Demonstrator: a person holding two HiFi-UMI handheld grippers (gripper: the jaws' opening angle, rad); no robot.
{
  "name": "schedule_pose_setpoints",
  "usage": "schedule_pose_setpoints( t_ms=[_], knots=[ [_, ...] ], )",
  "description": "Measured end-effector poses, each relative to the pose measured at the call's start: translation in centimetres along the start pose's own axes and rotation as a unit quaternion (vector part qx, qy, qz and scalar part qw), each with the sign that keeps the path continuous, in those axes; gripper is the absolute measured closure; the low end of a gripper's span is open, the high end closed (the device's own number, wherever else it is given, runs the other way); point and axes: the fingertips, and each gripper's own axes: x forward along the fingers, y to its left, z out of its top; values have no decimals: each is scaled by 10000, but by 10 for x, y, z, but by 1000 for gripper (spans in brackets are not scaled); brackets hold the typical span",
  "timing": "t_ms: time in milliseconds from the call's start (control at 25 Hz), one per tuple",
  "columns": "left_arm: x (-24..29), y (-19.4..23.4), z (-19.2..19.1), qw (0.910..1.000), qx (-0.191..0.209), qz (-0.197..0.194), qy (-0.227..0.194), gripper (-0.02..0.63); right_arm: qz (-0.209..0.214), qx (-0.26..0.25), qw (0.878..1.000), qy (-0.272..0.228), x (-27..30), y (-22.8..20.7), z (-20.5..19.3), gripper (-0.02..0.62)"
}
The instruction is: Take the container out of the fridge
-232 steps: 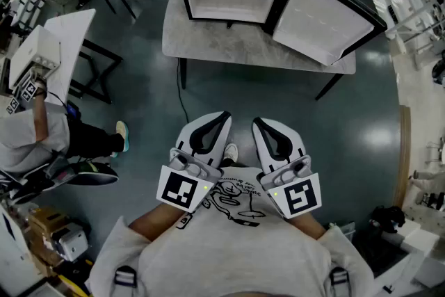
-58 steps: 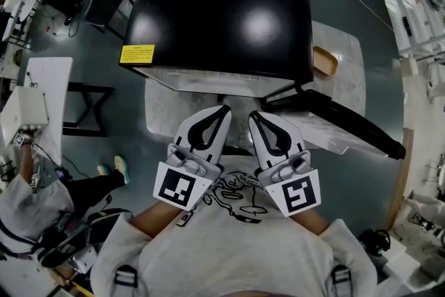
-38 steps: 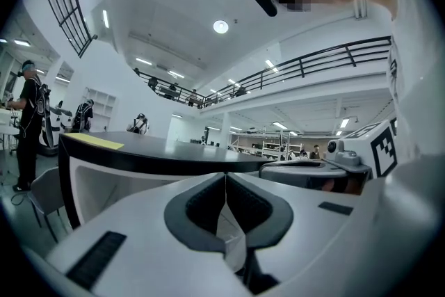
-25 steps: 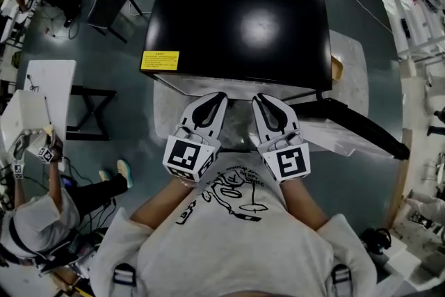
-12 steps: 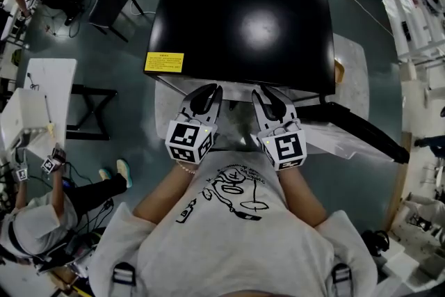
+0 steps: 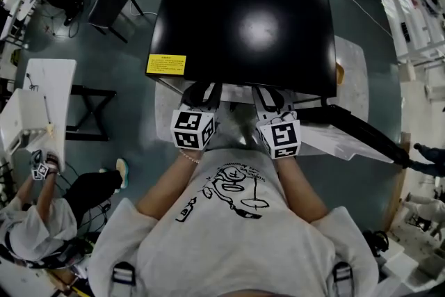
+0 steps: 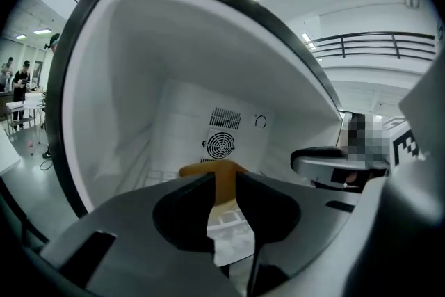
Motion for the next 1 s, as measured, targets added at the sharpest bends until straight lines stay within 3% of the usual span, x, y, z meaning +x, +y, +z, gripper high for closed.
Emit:
schedule_pose_setpoints(
  t_ms=[320,1000],
  knots=[
    [24,19,-15,9988,-328,228,267,456,-121,-36,9999,93,17,-10,-12,494],
    [59,44,-36,9936,-461,755,698,415,-238,-30,9993,278,40,-25,-31,477]
  ],
)
